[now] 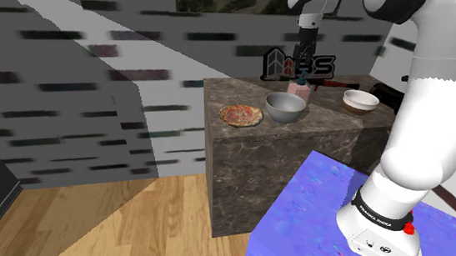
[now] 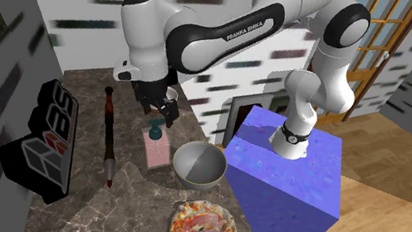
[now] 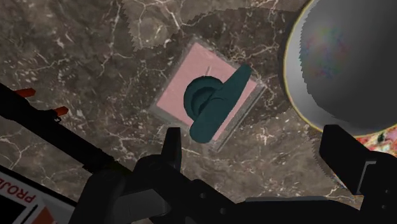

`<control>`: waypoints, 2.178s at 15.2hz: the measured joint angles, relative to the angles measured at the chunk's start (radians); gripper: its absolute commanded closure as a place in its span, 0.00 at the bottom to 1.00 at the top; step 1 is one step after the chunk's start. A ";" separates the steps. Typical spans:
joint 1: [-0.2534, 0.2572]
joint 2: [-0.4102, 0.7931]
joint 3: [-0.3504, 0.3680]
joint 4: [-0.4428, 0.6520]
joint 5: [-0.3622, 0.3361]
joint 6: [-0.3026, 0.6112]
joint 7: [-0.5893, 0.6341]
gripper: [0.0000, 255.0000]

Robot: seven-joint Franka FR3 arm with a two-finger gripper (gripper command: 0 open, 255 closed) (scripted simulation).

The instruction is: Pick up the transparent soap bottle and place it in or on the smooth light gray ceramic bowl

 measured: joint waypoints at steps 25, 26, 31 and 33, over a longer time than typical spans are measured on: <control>-0.042 0.099 0.005 -0.006 0.046 0.082 -0.048 1.00; -0.042 0.099 0.005 -0.006 0.046 0.082 -0.048 1.00; -0.042 0.082 0.000 0.026 0.036 0.035 -0.045 1.00; -0.042 0.079 -0.001 0.050 0.034 0.009 -0.042 1.00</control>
